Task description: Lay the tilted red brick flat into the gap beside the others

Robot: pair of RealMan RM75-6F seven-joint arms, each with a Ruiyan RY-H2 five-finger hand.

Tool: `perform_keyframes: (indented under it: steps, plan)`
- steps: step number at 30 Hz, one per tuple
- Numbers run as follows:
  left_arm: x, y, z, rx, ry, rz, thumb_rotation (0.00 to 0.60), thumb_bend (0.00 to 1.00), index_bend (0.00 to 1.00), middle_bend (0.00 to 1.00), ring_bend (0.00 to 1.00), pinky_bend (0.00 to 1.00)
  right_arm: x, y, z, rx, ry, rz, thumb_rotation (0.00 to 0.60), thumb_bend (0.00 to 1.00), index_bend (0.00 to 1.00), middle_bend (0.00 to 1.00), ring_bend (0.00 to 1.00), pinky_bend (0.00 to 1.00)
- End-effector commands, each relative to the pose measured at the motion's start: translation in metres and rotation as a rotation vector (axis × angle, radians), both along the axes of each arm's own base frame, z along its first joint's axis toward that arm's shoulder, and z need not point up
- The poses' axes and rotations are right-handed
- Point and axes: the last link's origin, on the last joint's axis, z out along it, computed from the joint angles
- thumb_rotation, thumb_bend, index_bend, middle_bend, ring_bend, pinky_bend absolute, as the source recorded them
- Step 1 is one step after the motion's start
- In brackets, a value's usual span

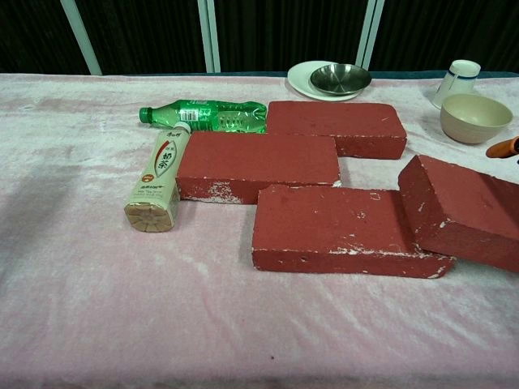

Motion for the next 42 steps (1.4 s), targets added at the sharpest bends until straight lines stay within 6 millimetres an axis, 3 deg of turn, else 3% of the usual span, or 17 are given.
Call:
perform_keyframes:
  steps: [1,32,42]
  plan:
    - [0.0,0.0,0.0,0.001,0.0,0.0,0.6,0.74,0.21,0.05,0.0,0.0,-0.001,-0.001,-0.001,0.0,-0.003,0.001,0.6,0.0,0.0,0.0,0.0,0.09]
    - [-0.001,0.0,0.001,0.004,0.0,0.002,0.6,0.74,0.21,0.05,0.0,0.0,-0.003,-0.006,-0.009,0.042,-0.021,-0.004,0.6,0.0,0.0,0.0,0.0,0.09]
    - [-0.001,0.0,0.001,0.004,0.0,0.002,0.6,0.74,0.21,0.05,0.0,0.0,-0.002,-0.009,-0.011,0.05,-0.041,-0.011,0.6,0.0,0.0,0.15,0.1,0.09]
